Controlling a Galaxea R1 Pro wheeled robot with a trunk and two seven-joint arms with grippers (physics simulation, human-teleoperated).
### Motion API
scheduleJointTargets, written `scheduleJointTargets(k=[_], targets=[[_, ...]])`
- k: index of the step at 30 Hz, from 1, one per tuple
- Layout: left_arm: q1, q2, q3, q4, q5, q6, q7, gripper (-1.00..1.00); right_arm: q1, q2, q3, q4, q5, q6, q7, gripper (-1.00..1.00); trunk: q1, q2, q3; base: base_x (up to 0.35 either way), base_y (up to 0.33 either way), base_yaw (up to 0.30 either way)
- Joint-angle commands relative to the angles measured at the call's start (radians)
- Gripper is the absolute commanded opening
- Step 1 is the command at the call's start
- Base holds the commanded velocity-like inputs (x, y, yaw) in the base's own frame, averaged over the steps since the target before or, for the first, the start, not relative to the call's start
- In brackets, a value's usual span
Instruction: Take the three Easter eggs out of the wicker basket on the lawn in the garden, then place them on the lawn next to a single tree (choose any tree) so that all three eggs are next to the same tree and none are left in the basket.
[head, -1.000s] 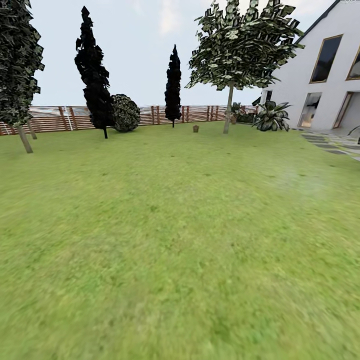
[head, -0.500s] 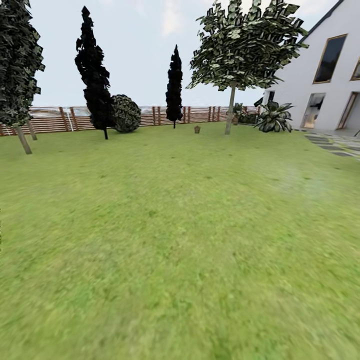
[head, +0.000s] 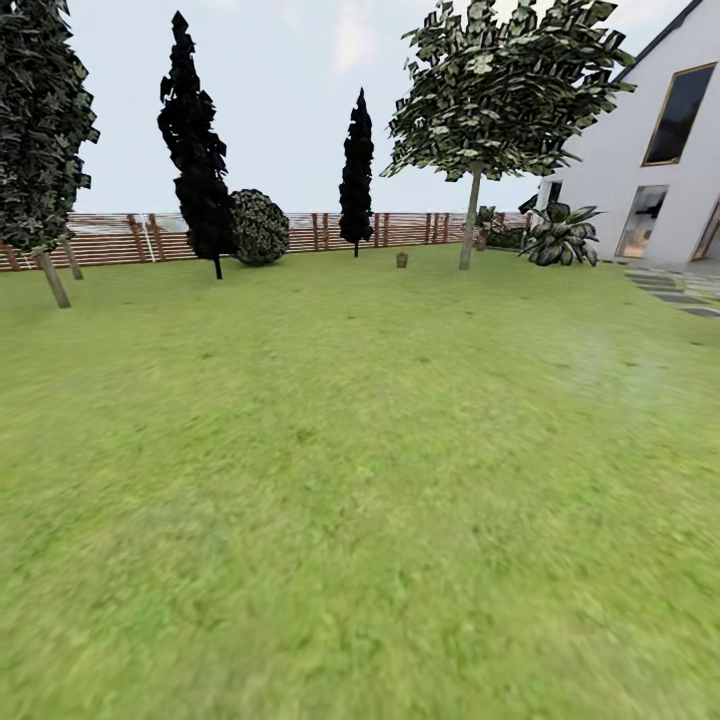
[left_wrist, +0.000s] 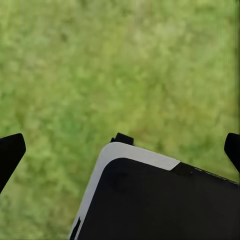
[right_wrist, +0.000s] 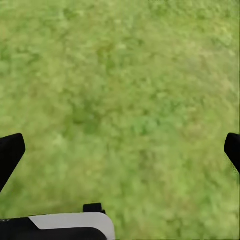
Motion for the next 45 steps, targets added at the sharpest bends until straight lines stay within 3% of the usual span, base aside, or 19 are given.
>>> scheduleJointTargets(k=[1,20,45], targets=[[-0.001,0.0,-0.002,0.001,0.01,-0.003,0.0,1.0,-0.001,0.0,0.0,0.001,0.0,-0.001,-0.002,1.0,0.001,-0.002,-0.002,0.32,-0.1,0.0],[-0.001,0.001,-0.002,0.001,0.01,-0.003,-0.001,1.0,-0.001,0.0,0.0,0.002,0.002,-0.005,-0.002,1.0,0.001,-0.002,-0.002,0.32,-0.093,0.0],[-0.001,0.002,-0.003,0.001,0.008,-0.007,-0.004,1.0,-0.001,0.0,0.0,0.002,0.002,-0.002,-0.002,1.0,0.001,-0.002,-0.002,0.322,-0.004,0.0]])
